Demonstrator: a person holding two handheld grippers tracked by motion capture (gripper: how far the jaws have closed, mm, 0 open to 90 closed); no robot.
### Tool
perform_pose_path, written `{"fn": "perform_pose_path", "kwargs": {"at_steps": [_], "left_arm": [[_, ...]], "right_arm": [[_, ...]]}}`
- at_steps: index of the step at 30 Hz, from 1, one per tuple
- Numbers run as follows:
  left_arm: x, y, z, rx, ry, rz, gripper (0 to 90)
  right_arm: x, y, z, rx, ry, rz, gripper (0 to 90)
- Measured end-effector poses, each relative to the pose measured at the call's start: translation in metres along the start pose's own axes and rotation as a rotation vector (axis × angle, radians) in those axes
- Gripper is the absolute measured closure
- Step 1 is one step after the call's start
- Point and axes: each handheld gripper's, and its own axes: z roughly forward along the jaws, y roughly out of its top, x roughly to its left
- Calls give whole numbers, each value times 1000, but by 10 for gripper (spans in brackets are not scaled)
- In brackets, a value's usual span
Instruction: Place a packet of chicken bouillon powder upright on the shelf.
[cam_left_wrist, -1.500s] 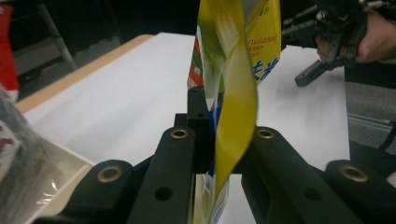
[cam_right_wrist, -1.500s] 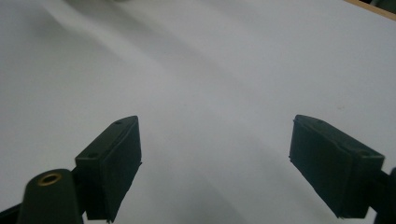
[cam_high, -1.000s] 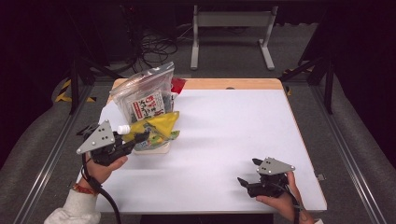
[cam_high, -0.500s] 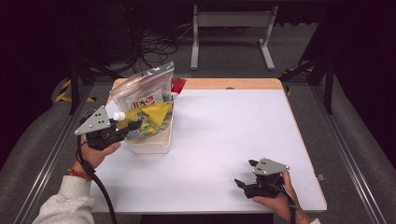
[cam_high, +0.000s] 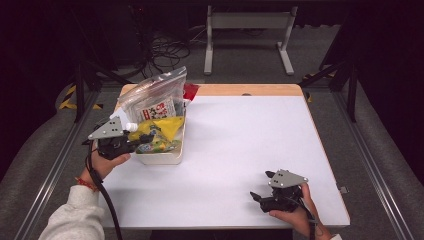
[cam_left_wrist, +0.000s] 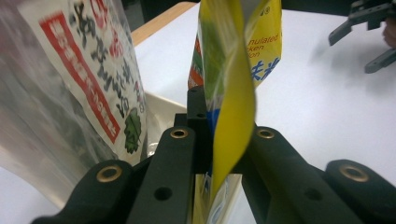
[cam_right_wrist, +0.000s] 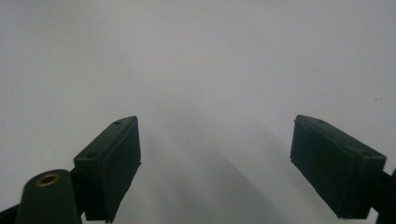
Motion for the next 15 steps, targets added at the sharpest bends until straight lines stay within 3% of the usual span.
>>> {"fn": "perform_pose_path", "kwargs": {"at_steps": [5,15], "left_arm": [[1,-6,2,-15,12,-25,850],[-3,-16,7,8,46,-49,851]], "right_arm": [[3,2,1,0,4,-14,160],[5,4,-1,-17,-3,-30,154]]}}
